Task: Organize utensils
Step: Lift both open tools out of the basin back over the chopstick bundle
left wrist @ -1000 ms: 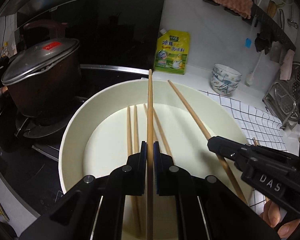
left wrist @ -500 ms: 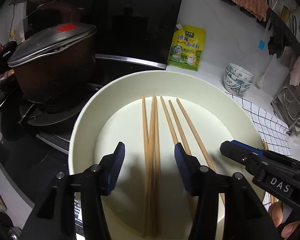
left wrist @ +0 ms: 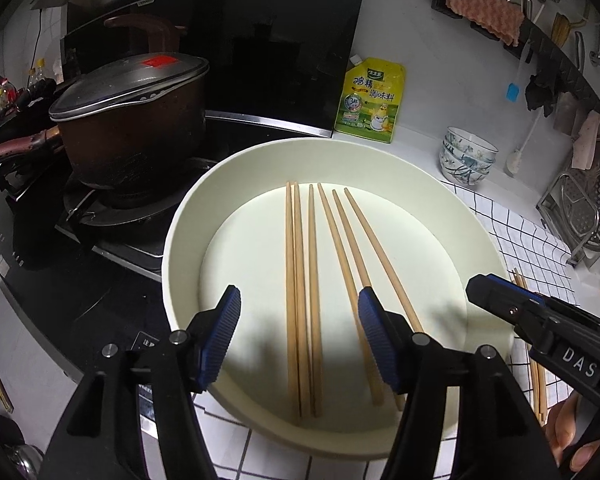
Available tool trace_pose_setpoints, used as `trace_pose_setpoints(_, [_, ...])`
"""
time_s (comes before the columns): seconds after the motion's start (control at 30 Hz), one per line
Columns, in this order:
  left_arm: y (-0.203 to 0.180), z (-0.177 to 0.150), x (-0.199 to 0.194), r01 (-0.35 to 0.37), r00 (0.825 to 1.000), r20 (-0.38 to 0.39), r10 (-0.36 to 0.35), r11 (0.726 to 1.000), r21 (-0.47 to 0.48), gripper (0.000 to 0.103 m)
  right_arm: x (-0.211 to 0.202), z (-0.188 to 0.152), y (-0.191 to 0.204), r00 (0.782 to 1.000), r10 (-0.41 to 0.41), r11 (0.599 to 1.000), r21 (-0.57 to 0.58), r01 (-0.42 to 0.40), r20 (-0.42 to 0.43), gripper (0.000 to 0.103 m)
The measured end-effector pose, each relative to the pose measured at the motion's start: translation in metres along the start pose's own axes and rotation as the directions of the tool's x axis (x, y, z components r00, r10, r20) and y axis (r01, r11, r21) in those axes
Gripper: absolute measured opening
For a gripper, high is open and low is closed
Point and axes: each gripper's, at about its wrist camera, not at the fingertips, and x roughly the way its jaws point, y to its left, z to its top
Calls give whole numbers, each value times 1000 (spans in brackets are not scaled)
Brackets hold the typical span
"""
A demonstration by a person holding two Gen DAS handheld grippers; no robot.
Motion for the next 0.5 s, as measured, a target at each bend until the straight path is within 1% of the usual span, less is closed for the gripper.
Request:
trace_pose_setpoints(0.17, [-13,-9,-13,11,1000,6,-11,1000,-2,64,-25,-13,-6,999,-18,1000,-3,18,31,25])
trace_pose_setpoints(0.27, [-24,-15,-19,15,1000,5,-15,1000,1,64,-40,-20,-12,998,-45,999,-12,45,54,27])
trace_pose_setpoints(0.4, [-38,-20,-27,30,1000,8,-30,1000,8,69,-61,-29,-24,995,-63,998,-5,64,82,29])
trace_pose_setpoints(0.5, [-54,-25,-33,46,999,11,-46,999,21,70,-76,-36,-36,992,-78,997,11,78,102,31])
